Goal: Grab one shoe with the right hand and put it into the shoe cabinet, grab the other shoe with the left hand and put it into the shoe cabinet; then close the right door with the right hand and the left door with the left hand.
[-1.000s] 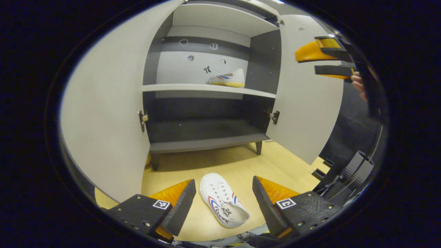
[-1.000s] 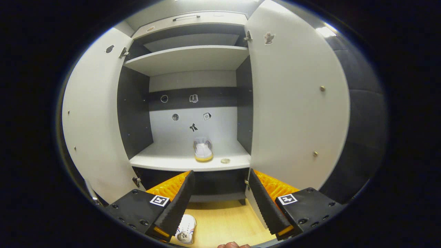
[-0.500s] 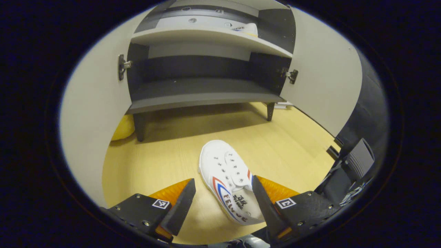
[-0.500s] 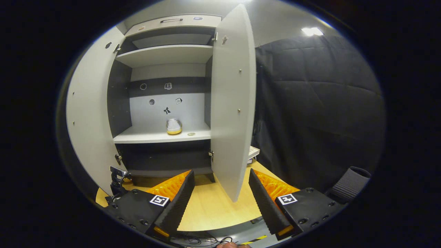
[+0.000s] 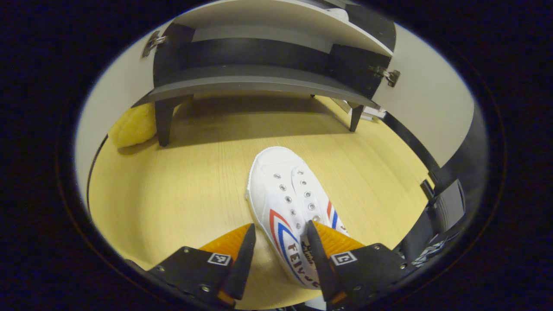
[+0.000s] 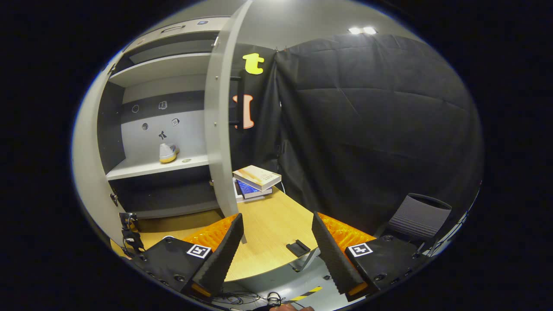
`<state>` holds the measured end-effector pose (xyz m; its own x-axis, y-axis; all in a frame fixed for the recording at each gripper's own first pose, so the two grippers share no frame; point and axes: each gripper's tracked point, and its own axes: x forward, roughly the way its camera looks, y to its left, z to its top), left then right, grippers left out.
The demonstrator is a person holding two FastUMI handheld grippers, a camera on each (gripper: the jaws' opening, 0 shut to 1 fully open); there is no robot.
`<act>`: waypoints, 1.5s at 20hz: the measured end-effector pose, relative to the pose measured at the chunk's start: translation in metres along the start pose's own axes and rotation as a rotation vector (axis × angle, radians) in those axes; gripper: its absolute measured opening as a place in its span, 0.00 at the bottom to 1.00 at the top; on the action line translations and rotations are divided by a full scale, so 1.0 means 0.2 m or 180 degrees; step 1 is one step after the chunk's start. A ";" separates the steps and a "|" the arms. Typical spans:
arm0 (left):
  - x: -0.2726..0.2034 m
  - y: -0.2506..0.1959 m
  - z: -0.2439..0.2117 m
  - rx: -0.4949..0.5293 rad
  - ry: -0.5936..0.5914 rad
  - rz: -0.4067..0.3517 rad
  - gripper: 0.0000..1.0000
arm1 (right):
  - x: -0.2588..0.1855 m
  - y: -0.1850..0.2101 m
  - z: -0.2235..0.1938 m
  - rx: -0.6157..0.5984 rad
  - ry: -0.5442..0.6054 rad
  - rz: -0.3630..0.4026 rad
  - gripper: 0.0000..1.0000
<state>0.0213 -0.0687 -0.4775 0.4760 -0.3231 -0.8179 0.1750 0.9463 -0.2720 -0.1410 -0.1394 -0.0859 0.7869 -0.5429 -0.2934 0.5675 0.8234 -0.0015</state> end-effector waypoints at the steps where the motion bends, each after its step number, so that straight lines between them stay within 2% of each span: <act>1: 0.00 0.00 -0.02 -0.0048 0.0055 0.0011 0.60 | 0.03 -0.04 0.01 0.0053 -0.0006 -0.0029 0.99; 2: 0.00 0.00 -0.03 -0.0058 0.0101 0.0028 0.60 | 0.05 -0.07 0.02 0.0097 -0.0023 -0.0045 0.94; 3: -0.01 0.00 -0.06 -0.0050 0.0203 0.0055 0.65 | 0.09 -0.09 0.04 0.0131 -0.0047 -0.0056 0.99; 4: -0.01 0.00 -0.06 -0.0029 0.0232 0.0088 0.58 | 0.13 -0.10 0.06 0.0161 -0.0073 -0.0055 0.99; 5: 0.00 0.00 -0.05 -0.0030 0.0263 0.0145 0.59 | 0.18 -0.11 0.07 0.0187 -0.0082 -0.0045 0.99; 6: -0.01 0.00 -0.05 -0.0044 0.0345 0.0199 0.51 | 0.23 -0.13 0.08 0.0207 -0.0081 -0.0023 0.99; 7: -0.01 0.00 -0.05 -0.0092 0.0394 0.0238 0.57 | 0.27 -0.13 0.09 0.0222 -0.0090 0.0002 0.99; 8: -0.02 0.02 -0.04 -0.0115 0.0428 0.0330 0.45 | 0.32 -0.14 0.11 0.0239 -0.0104 0.0016 0.99; 12: -0.02 0.05 -0.01 -0.0399 0.0392 0.0434 0.18 | 0.50 -0.20 0.12 0.0333 -0.0086 0.0108 0.99; 14: -0.03 0.04 0.03 -0.0501 0.0354 0.0578 0.04 | 0.56 -0.24 0.13 0.0311 -0.0099 0.0143 0.98; 17: -0.08 0.06 0.07 -0.0403 0.0233 0.0722 0.04 | 0.68 -0.30 0.14 0.0262 -0.0130 0.0224 0.98; 18: -0.06 0.06 0.07 -0.0367 0.0175 0.0764 0.00 | 0.73 -0.31 0.15 0.0275 -0.0137 0.0266 0.98; 20: -0.09 0.06 0.09 -0.0438 0.0113 0.0846 0.02 | 0.81 -0.33 0.16 0.0296 -0.0144 0.0342 0.98; 21: -0.09 0.06 0.09 -0.0530 0.0071 0.0860 0.07 | 0.85 -0.34 0.15 0.0294 -0.0141 0.0370 0.98; 22: -0.10 0.06 0.09 -0.0631 0.0032 0.0853 0.02 | 0.89 -0.35 0.16 0.0293 -0.0132 0.0398 1.00; 24: -0.13 0.10 0.11 -0.0758 -0.0057 0.0854 0.02 | 0.95 -0.34 0.17 0.0305 -0.0118 0.0460 0.98; 30: -0.21 0.11 0.18 -0.0645 -0.0509 0.0958 0.02 | 1.11 -0.28 0.27 0.0276 -0.0173 0.0650 0.98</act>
<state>0.0363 -0.0350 -0.4304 0.6111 -0.0137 -0.7915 -0.1588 0.9774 -0.1395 0.0151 -0.3146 -0.1001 0.8981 -0.3764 -0.2273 0.4120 0.9010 0.1356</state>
